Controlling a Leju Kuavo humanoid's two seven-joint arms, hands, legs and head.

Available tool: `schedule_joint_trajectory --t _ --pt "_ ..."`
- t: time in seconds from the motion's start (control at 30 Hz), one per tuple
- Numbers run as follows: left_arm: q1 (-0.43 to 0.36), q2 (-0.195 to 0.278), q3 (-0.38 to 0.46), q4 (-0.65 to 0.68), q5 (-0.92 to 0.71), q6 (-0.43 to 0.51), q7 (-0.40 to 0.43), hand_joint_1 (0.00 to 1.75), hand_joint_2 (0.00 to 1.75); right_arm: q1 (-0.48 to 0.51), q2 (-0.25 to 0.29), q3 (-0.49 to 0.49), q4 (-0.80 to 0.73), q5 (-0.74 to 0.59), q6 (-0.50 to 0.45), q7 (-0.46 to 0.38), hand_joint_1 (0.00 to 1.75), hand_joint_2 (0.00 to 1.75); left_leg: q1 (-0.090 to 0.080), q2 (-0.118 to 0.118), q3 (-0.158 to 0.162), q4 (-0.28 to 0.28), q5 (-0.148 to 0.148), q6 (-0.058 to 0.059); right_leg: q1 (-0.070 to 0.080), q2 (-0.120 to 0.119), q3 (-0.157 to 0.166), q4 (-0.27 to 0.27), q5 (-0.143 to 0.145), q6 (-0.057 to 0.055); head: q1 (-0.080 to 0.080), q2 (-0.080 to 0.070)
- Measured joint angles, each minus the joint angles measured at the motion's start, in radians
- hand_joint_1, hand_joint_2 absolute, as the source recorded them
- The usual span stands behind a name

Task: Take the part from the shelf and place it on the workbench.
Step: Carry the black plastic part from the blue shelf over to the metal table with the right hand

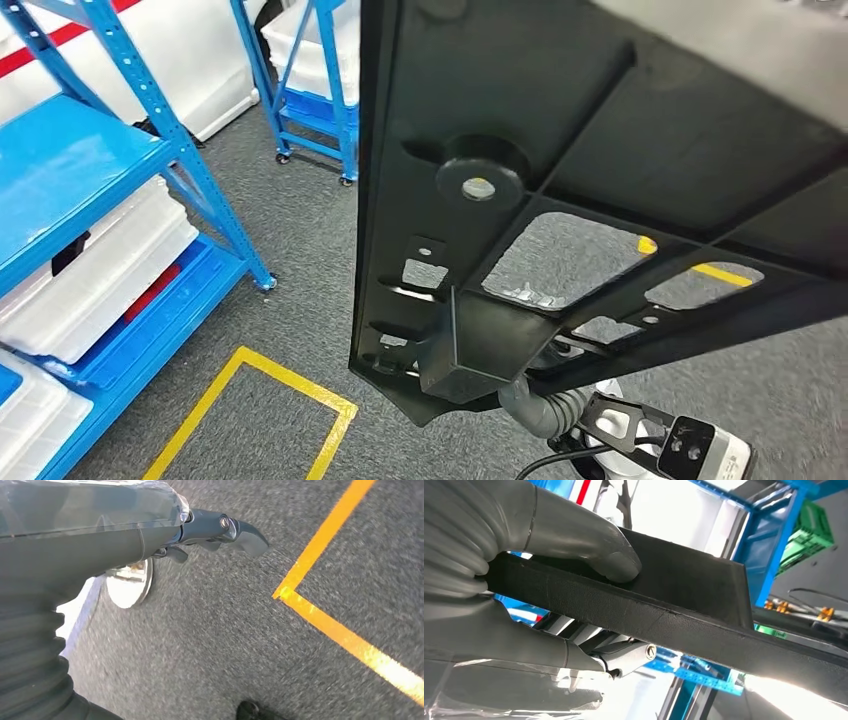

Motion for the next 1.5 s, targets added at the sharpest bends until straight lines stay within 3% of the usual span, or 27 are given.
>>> schedule_joint_trajectory --t 0.07,0.1,0.17,0.23,0.27,0.33,0.4,0.5,0.53,0.57,0.6,0.7,0.77,0.83,0.87,0.93,1.0,1.07,1.1,1.13,1.17,1.23,1.27,1.33,1.37,1.43,1.5 --pt "0.002 -0.004 0.002 0.000 0.008 -0.005 -0.010 0.00 1.75 0.003 -0.003 0.002 0.009 -0.002 0.000 -0.001 1.71 1.75 -0.002 0.024 -0.001 0.001 -0.001 0.000 -0.002 -0.008 -0.029 0.064 -0.011 0.002 0.000 0.000" --pt "0.001 -0.006 0.004 0.000 0.012 -0.008 -0.016 0.00 1.75 0.004 -0.005 0.002 0.013 -0.003 0.000 -0.002 1.71 1.75 -0.003 0.035 -0.001 0.002 -0.002 0.000 -0.002 -0.013 -0.014 0.038 0.010 0.002 0.000 0.000" --pt "-0.002 -0.010 0.011 0.000 0.021 -0.010 -0.025 0.00 1.75 0.006 -0.007 0.003 0.020 -0.001 0.000 -0.006 1.71 1.75 -0.004 0.053 0.002 0.005 -0.007 -0.004 0.001 -0.043 0.066 -0.105 0.069 -0.004 0.000 0.000" --pt "-0.003 -0.012 0.016 0.001 0.028 -0.009 -0.027 0.00 1.75 0.010 -0.008 0.003 0.024 0.003 0.001 -0.007 1.71 1.75 -0.008 0.067 0.005 0.010 -0.013 -0.013 0.007 -0.074 0.124 -0.210 0.096 -0.015 0.000 0.000" --pt "-0.003 -0.013 0.018 0.001 0.033 -0.007 -0.027 0.00 1.75 0.014 -0.009 0.003 0.025 0.004 0.003 -0.008 1.71 1.75 -0.010 0.075 0.006 0.011 -0.015 -0.018 0.010 -0.079 0.131 -0.226 0.094 -0.021 0.000 0.000" --pt "-0.003 -0.014 0.024 0.001 0.042 -0.003 -0.026 0.00 1.75 0.023 -0.011 0.003 0.027 0.005 0.010 -0.009 1.71 1.75 -0.010 0.087 0.009 0.011 -0.020 -0.030 0.011 -0.058 0.129 -0.227 0.098 -0.031 0.000 0.000" --pt "-0.004 -0.016 0.031 0.001 0.048 -0.002 -0.028 0.00 1.75 0.027 -0.013 0.003 0.029 0.003 0.018 -0.009 1.71 1.75 -0.006 0.062 0.000 0.042 -0.047 -0.040 0.006 -0.040 0.130 -0.233 0.102 -0.041 0.000 0.000" --pt "0.001 -0.021 0.041 0.002 0.052 0.001 -0.032 0.00 1.75 0.029 -0.014 0.003 0.034 -0.009 0.029 -0.010 1.71 1.75 -0.002 0.004 -0.083 0.231 -0.148 -0.049 0.004 -0.010 0.129 -0.235 0.106 -0.051 0.000 0.000" --pt "0.003 -0.022 0.043 0.002 0.054 0.002 -0.033 0.00 1.75 0.030 -0.014 0.003 0.037 -0.012 0.032 -0.010 1.71 1.75 -0.002 -0.001 -0.113 0.291 -0.168 -0.050 0.004 0.002 0.128 -0.235 0.106 -0.052 0.000 0.000" --pt "0.005 -0.024 0.044 0.002 0.054 0.003 -0.034 0.00 1.75 0.032 -0.015 0.003 0.041 -0.014 0.034 -0.010 1.71 1.75 -0.001 -0.003 -0.127 0.318 -0.169 -0.050 0.004 0.014 0.128 -0.234 0.106 -0.052 0.000 0.000" --pt "0.006 -0.025 0.045 0.002 0.055 0.003 -0.035 0.00 1.75 0.034 -0.015 0.003 0.044 -0.014 0.035 -0.010 1.71 1.75 -0.001 -0.004 -0.122 0.301 -0.146 -0.050 0.005 0.027 0.129 -0.234 0.106 -0.052 0.000 0.000" --pt "0.005 -0.028 0.047 0.002 0.055 0.003 -0.037 0.00 1.75 0.040 -0.015 0.003 0.049 -0.015 0.040 -0.010 1.71 1.75 0.003 -0.045 -0.032 0.094 -0.036 -0.041 0.005 0.061 0.134 -0.230 0.105 -0.046 0.000 0.000" --pt "0.005 -0.028 0.048 0.002 0.055 0.004 -0.038 0.00 1.75 0.044 -0.015 0.002 0.049 -0.016 0.044 -0.010 1.71 1.75 0.002 -0.071 0.000 0.022 -0.017 -0.034 0.004 0.081 0.129 -0.228 0.107 -0.035 0.000 0.000" --pt "0.003 -0.029 0.049 0.002 0.054 0.004 -0.040 0.00 1.75 0.049 -0.015 -0.001 0.049 -0.017 0.047 -0.010 1.71 1.75 0.000 -0.060 0.002 0.016 -0.016 -0.024 0.001 0.096 0.122 -0.228 0.111 -0.021 0.000 0.000" --pt "0.002 -0.029 0.049 0.002 0.053 0.003 -0.040 0.00 1.75 0.052 -0.016 -0.003 0.048 -0.017 0.049 -0.011 1.71 1.75 0.001 -0.050 0.004 0.011 -0.012 -0.017 0.001 0.088 0.118 -0.223 0.108 -0.016 0.000 0.000" --pt "0.001 -0.029 0.049 0.002 0.047 0.003 -0.041 0.00 1.75 0.055 -0.016 -0.009 0.047 -0.017 0.050 -0.012 1.71 1.75 0.003 -0.028 0.006 0.000 -0.005 -0.001 0.004 0.043 0.090 -0.167 0.070 -0.009 0.000 0.000" --pt "0.005 -0.030 0.049 0.002 0.040 0.004 -0.040 0.00 1.75 0.060 -0.017 -0.013 0.046 -0.016 0.045 -0.013 1.71 1.75 -0.001 -0.004 0.005 -0.001 -0.006 0.006 0.002 0.004 0.028 -0.037 0.002 -0.005 0.000 0.000" --pt "0.010 -0.030 0.049 0.002 0.033 0.006 -0.042 0.00 1.75 0.071 -0.020 -0.014 0.046 -0.015 0.035 -0.013 1.71 1.75 -0.004 0.020 0.005 -0.001 -0.007 0.007 -0.003 -0.005 -0.021 0.064 -0.030 0.000 0.000 0.000" --pt "0.010 -0.030 0.049 0.002 0.031 0.005 -0.043 0.00 1.75 0.076 -0.023 -0.015 0.046 -0.013 0.029 -0.013 1.71 1.75 -0.005 0.031 0.005 0.000 -0.009 0.006 -0.005 -0.008 -0.018 0.061 -0.018 0.002 0.000 0.000" --pt "0.010 -0.030 0.049 0.002 0.029 0.003 -0.045 0.00 1.75 0.081 -0.025 -0.015 0.046 -0.012 0.024 -0.013 1.71 1.75 -0.005 0.041 0.007 0.000 -0.011 0.005 -0.006 -0.015 0.006 0.016 0.011 0.001 0.000 0.000" --pt "0.010 -0.030 0.048 0.002 0.028 0.002 -0.047 0.00 1.75 0.084 -0.027 -0.015 0.046 -0.010 0.020 -0.013 1.71 1.75 -0.006 0.050 0.010 0.001 -0.014 0.002 -0.006 -0.031 0.048 -0.060 0.046 -0.001 0.000 0.000" --pt "0.010 -0.030 0.048 0.002 0.028 0.001 -0.051 0.00 1.75 0.088 -0.027 -0.014 0.046 -0.007 0.014 -0.013 1.71 1.75 -0.010 0.065 0.016 0.005 -0.022 -0.007 0.002 -0.070 0.118 -0.189 0.086 -0.009 0.000 0.000" --pt "0.010 -0.030 0.048 0.002 0.029 0.001 -0.053 0.00 1.75 0.089 -0.027 -0.014 0.046 -0.005 0.011 -0.013 1.71 1.75 -0.013 0.073 0.017 0.007 -0.025 -0.012 0.006 -0.080 0.133 -0.220 0.091 -0.013 0.000 0.000" --pt "0.008 -0.030 0.048 0.002 0.032 0.001 -0.055 0.00 1.75 0.093 -0.028 -0.013 0.047 -0.001 0.006 -0.014 1.71 1.75 -0.014 0.090 0.021 0.008 -0.029 -0.022 0.010 -0.066 0.132 -0.227 0.089 -0.022 0.000 0.000" --pt "0.006 -0.030 0.048 0.002 0.035 0.001 -0.056 0.00 1.75 0.094 -0.028 -0.012 0.047 0.001 0.004 -0.014 1.71 1.75 -0.012 0.089 0.022 0.011 -0.034 -0.028 0.009 -0.056 0.133 -0.229 0.091 -0.027 0.000 0.000" --pt "0.004 -0.031 0.048 0.002 0.039 0.001 -0.056 0.00 1.75 0.095 -0.027 -0.009 0.047 0.004 0.002 -0.014 1.71 1.75 -0.006 0.051 0.004 0.061 -0.071 -0.039 0.004 -0.038 0.135 -0.235 0.095 -0.038 0.000 0.000" --pt "0.007 -0.031 0.048 0.002 0.042 0.002 -0.056 0.00 1.75 0.094 -0.027 -0.006 0.049 0.005 0.001 -0.014 1.71 1.75 -0.001 0.007 -0.055 0.190 -0.139 -0.046 0.003 -0.018 0.135 -0.237 0.097 -0.045 0.000 0.000"
